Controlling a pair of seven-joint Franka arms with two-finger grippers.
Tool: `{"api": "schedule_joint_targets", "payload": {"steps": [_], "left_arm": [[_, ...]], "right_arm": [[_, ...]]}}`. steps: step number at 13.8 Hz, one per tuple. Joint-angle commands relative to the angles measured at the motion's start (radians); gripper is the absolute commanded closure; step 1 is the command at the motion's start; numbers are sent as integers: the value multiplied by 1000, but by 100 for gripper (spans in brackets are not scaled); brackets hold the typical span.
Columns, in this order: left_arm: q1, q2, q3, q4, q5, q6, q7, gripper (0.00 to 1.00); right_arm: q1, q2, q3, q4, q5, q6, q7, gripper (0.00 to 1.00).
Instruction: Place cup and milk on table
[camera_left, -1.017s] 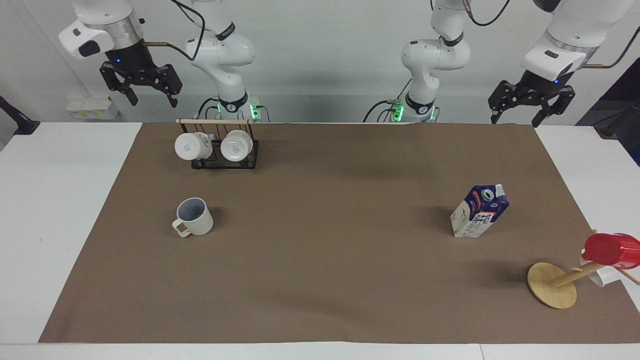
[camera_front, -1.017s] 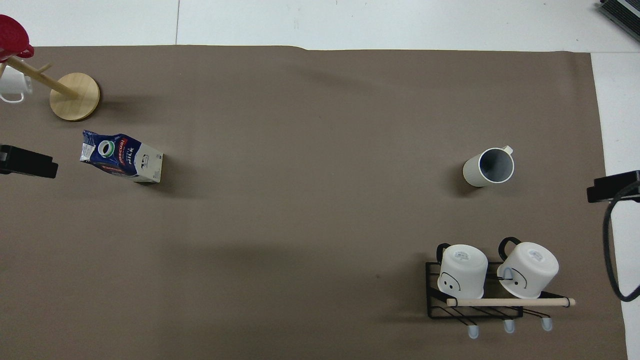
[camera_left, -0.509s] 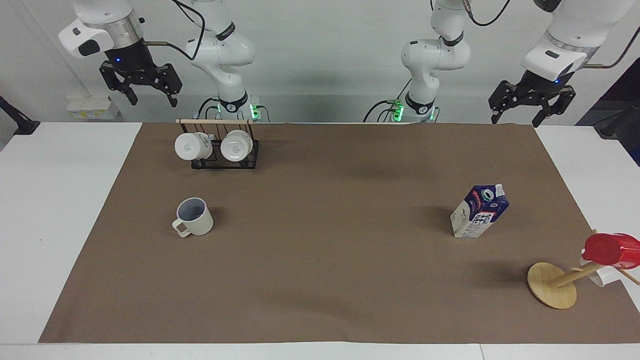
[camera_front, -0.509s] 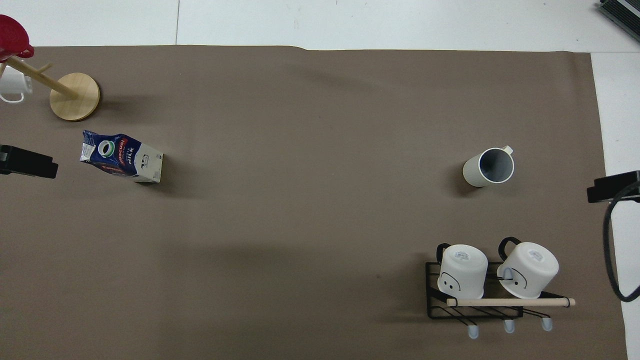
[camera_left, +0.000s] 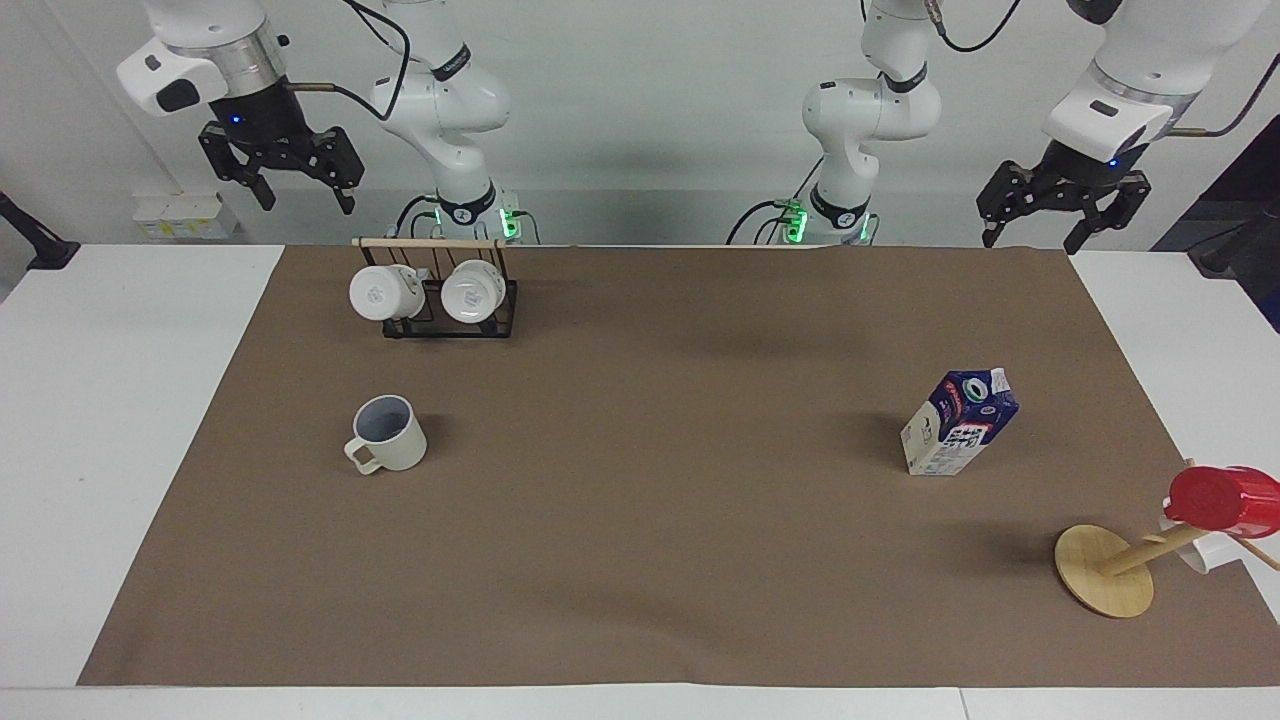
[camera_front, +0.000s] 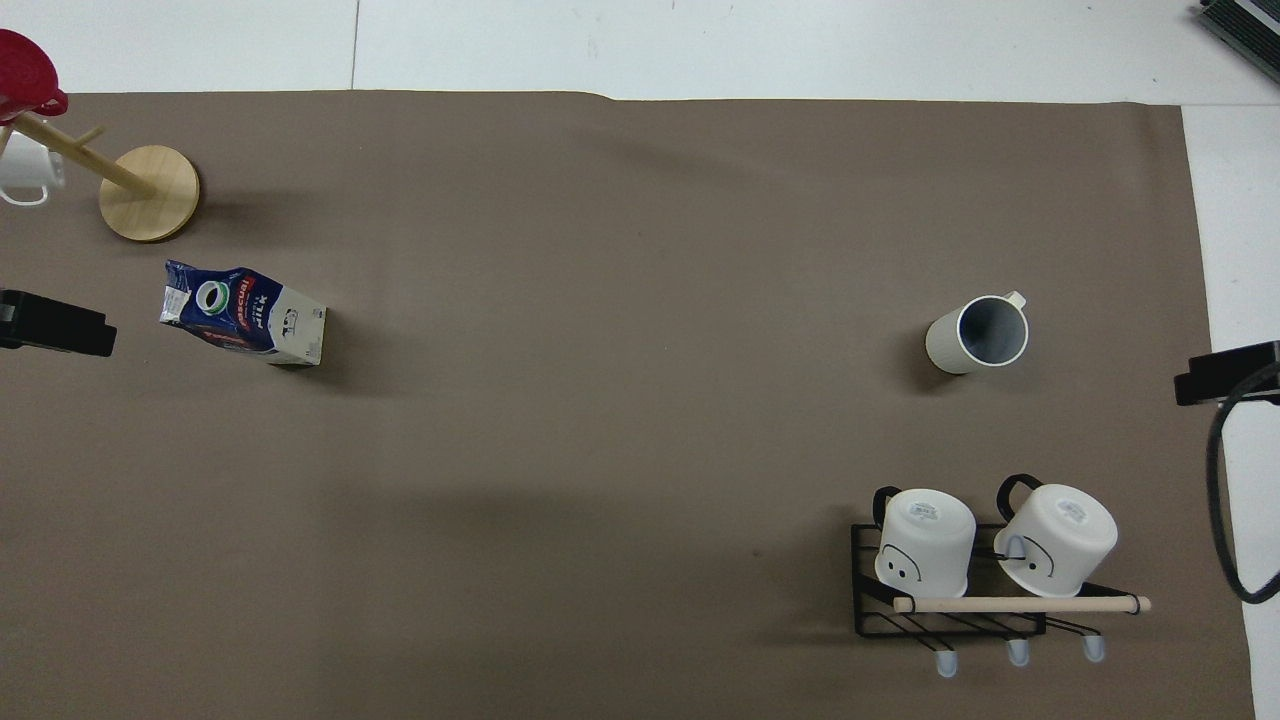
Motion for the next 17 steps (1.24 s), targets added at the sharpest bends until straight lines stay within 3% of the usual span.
{"api": "schedule_joint_targets", "payload": {"steps": [1, 17], "left_arm": [[3, -11, 3, -5, -12, 8, 10, 0], [3, 2, 3, 3, -15, 32, 14, 0]], "right_arm": [[-12, -18, 3, -16, 3, -10, -31, 0], [-15, -18, 2, -35, 3, 20, -29, 0]]}}
